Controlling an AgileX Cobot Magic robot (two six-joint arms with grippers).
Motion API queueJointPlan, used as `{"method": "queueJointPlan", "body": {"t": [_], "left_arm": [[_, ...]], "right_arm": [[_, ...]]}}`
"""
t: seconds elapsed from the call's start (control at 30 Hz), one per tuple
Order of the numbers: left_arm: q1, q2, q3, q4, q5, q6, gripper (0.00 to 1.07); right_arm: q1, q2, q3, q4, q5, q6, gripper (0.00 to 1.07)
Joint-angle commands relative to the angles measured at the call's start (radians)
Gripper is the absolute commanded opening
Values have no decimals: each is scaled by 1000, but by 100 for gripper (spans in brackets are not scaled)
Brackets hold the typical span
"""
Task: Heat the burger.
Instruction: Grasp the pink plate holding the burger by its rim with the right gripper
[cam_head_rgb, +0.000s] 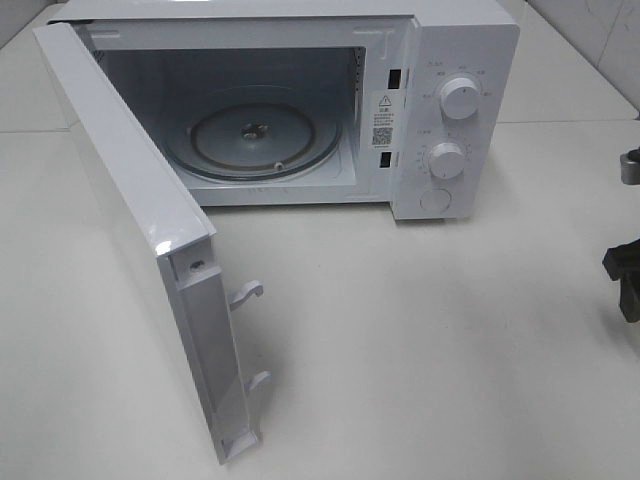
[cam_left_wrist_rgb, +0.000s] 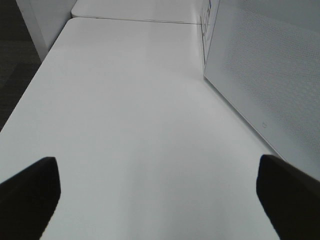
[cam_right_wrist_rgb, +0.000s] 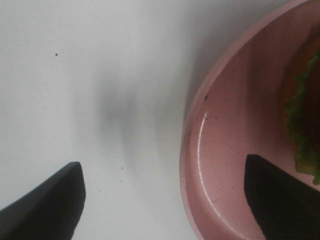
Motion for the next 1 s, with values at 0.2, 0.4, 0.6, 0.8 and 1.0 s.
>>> {"method": "queueJointPlan", "body": {"t": [0.2, 0.4, 0.6, 0.8, 1.0], "left_arm": [[-5, -16, 4, -6, -15, -2, 101], [-5, -16, 4, -6, -15, -2, 101], [-5, -16, 4, -6, -15, -2, 101], [-5, -16, 4, -6, -15, -2, 101], [-5, -16, 4, -6, -15, -2, 101]], "right_arm": [[-57, 56, -1, 19, -52, -32, 84], [-105, 72, -1, 52, -84, -76, 82], [-124, 111, -1, 88, -88, -114, 81], [-124, 156, -1, 88, -108, -117, 79], [-124, 184, -1, 88, -105, -122, 78]]}}
